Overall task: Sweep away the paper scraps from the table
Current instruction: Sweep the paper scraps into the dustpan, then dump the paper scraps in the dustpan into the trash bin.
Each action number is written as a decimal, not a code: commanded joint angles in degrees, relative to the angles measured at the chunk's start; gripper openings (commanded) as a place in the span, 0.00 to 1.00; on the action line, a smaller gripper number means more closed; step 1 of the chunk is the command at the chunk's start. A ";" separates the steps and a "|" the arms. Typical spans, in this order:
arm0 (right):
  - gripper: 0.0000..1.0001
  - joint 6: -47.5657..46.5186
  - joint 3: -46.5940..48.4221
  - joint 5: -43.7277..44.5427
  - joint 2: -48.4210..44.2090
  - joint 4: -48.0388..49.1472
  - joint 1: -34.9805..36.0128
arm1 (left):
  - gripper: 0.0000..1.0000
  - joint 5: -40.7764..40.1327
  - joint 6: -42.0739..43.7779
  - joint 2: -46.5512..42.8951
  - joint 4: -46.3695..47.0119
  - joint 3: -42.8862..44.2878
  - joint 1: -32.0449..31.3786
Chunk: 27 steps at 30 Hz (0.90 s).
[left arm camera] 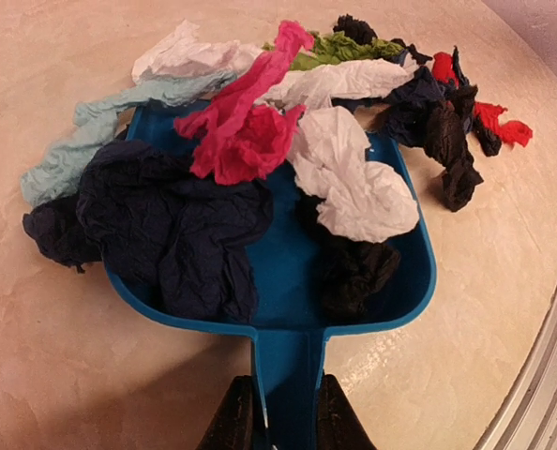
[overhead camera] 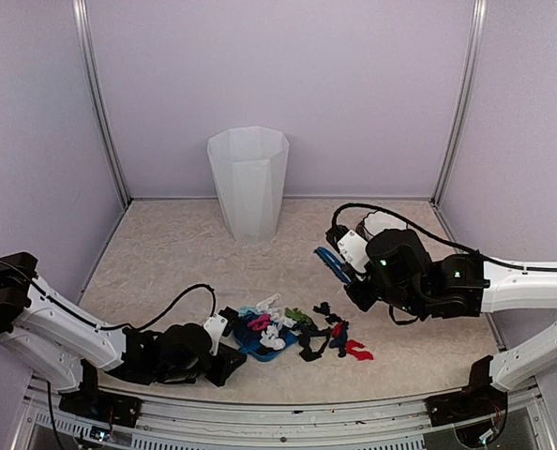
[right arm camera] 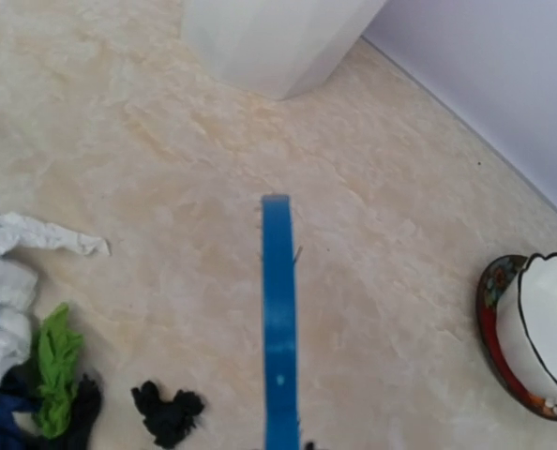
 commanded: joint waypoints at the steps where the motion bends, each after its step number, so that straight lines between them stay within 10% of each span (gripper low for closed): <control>1: 0.00 2.20 -1.60 -0.20 -1.66 1.10 -0.84 | 0.00 -3.37 1.52 -3.52 0.43 -0.54 0.35; 27: 0.00 3.44 -6.28 0.91 -6.56 3.74 -3.49 | 0.00 -10.37 6.47 -20.33 -18.50 9.06 3.70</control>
